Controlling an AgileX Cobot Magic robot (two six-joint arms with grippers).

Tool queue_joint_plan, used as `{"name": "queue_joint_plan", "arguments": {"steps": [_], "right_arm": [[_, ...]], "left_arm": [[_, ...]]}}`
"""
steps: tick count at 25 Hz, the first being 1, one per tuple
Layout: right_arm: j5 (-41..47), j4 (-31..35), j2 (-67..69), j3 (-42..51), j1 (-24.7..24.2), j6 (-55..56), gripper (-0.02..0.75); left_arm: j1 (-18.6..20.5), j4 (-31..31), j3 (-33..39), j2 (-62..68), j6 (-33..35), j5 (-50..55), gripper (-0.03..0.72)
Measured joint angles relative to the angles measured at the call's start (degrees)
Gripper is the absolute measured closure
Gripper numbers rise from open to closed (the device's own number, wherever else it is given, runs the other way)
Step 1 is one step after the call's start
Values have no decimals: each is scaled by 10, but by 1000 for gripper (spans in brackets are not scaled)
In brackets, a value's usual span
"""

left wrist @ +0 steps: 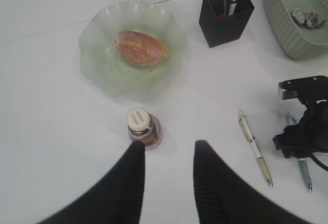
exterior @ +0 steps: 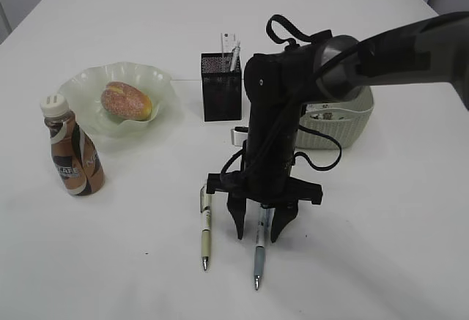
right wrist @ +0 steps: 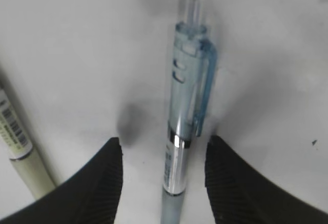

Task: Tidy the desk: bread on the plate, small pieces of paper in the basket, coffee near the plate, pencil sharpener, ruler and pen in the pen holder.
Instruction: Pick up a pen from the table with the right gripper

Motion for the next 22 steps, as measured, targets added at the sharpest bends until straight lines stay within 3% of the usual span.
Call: {"name": "queue_joint_plan", "arguments": {"steps": [7, 15, 22], "right_arm": [[4, 0, 5, -1, 0, -4, 387], [8, 0, 7, -2, 0, -44, 650], [18, 0, 7, -2, 0, -180, 678]], "left_arm": [[0, 0, 0, 0, 0, 0, 447], [0, 0, 0, 0, 0, 0, 447], [0, 0, 0, 0, 0, 0, 447]]}}
